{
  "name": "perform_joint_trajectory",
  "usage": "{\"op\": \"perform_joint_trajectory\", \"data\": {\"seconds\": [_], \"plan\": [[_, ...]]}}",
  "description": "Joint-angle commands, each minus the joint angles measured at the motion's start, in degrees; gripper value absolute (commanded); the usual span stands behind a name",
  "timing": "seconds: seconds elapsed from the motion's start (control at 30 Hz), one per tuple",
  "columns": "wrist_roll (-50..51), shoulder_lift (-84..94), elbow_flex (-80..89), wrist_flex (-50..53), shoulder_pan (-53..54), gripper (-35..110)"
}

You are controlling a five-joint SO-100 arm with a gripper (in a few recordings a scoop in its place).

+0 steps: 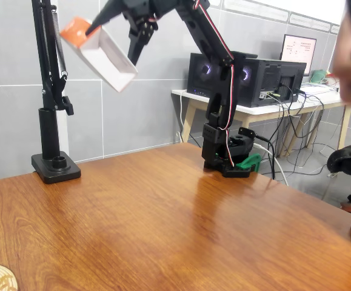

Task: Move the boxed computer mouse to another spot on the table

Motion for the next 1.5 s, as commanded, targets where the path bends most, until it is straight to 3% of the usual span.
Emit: {"op": "perform_joint_trajectory", "data": {"seconds": [0.0,0.2,0.4,0.53,0.97,1.47], "plan": [[-1.1,0.7,16.8,-4.9,-2.5,0],[-1.3,3.3,30.3,-9.2,-6.9,0],[-5.0,5.5,36.6,-1.1,-14.8,0],[-4.9,6.4,36.0,-3.0,-20.0,0],[-5.0,-3.8,45.1,-14.2,-19.8,0],[-4.8,-11.3,46.9,-19.4,-17.8,0]]}}
